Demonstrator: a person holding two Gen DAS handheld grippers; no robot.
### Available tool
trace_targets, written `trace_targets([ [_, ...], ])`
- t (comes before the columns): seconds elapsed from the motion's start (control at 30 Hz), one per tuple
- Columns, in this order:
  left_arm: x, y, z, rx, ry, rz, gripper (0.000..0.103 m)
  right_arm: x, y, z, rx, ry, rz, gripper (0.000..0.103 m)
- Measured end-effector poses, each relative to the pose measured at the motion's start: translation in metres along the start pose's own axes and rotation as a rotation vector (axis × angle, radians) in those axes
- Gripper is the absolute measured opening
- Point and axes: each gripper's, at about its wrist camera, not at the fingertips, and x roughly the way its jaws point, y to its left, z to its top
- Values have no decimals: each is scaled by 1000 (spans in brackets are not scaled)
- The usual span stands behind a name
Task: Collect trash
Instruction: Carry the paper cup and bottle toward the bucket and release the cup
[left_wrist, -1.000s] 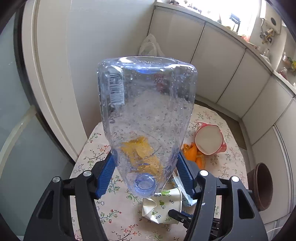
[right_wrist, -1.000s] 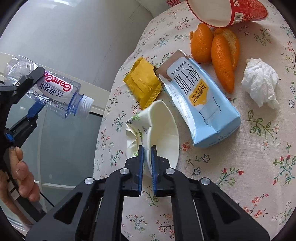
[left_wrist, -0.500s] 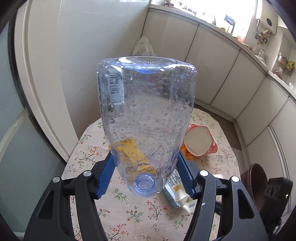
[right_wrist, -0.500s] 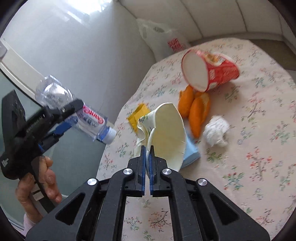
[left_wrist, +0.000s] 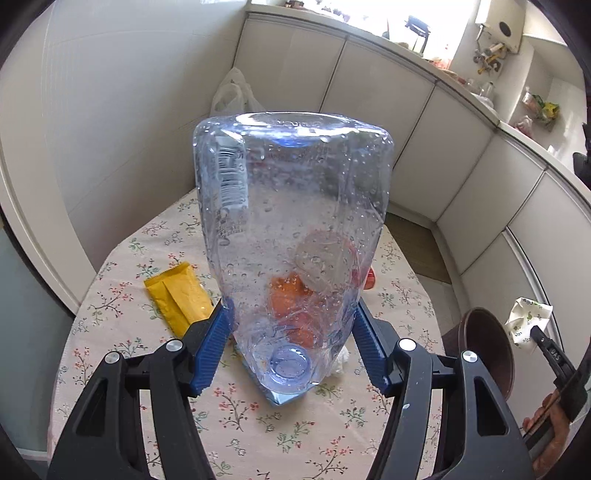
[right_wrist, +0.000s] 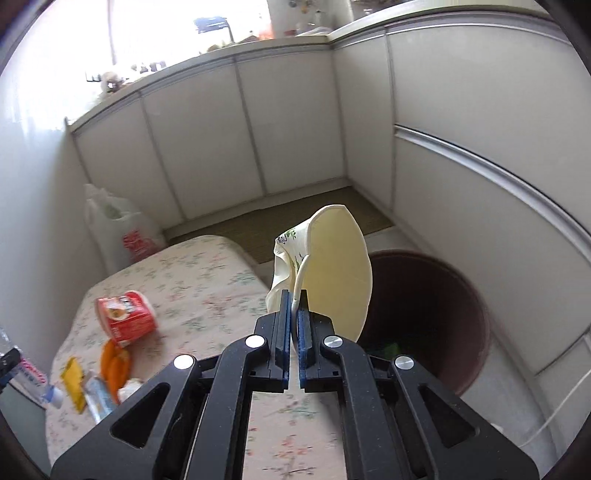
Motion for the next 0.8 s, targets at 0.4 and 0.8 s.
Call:
trace_targets([
  [0.4, 17, -88, -20, 23, 30, -203, 63, -41, -61, 5, 3, -155, -352, 96],
  [0.8, 35, -268, -26, 194, 73, -413, 63, -55, -137, 12, 218, -119, -352, 96],
])
